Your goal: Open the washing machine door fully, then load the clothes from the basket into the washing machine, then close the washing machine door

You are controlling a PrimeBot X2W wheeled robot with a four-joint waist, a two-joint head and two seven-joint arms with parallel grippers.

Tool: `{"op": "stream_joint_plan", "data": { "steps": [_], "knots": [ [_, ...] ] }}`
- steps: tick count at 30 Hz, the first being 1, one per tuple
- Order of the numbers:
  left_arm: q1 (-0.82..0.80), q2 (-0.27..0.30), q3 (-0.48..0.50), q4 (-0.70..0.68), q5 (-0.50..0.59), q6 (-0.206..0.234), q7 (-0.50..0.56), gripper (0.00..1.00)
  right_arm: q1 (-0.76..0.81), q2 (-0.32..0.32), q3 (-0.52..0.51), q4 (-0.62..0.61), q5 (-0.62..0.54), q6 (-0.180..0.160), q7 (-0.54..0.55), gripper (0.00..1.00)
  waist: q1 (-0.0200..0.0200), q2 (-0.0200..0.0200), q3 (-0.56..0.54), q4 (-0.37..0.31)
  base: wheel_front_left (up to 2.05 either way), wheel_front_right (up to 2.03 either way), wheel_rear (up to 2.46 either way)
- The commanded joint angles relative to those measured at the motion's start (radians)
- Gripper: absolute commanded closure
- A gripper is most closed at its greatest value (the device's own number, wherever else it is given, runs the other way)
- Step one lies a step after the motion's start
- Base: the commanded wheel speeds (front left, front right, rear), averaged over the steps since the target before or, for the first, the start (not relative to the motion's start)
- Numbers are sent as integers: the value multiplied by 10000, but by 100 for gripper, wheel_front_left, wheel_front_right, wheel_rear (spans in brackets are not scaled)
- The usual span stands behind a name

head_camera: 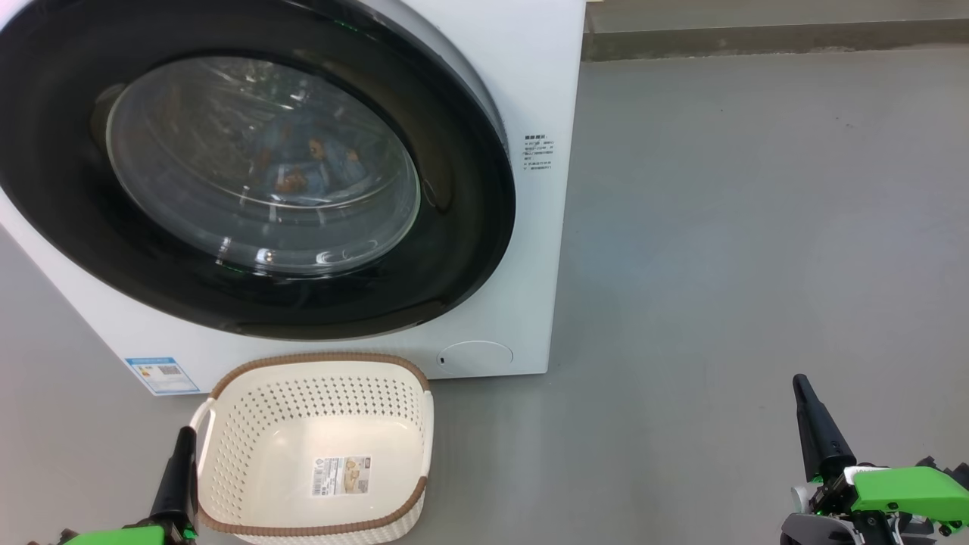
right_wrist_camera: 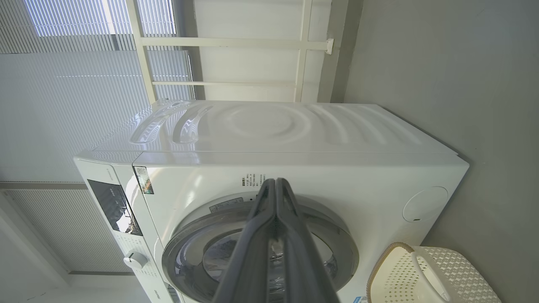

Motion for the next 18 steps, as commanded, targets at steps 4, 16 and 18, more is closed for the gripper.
{"op": "stream_joint_plan", "data": {
  "steps": [4,16,18],
  "knots": [
    [-378,164,335,-259,-36,-31,72,100,-99,-2,235,-299,-34,14,82,100,1,-1,0,0,0,0,0],
    [-378,164,335,-259,-36,-31,72,100,-99,-1,234,-299,-35,14,83,100,1,-1,0,0,0,0,0],
    [-378,164,335,-259,-36,-31,72,100,-99,-1,234,-299,-35,14,83,100,1,-1,0,0,0,0,0]
  ]
}}
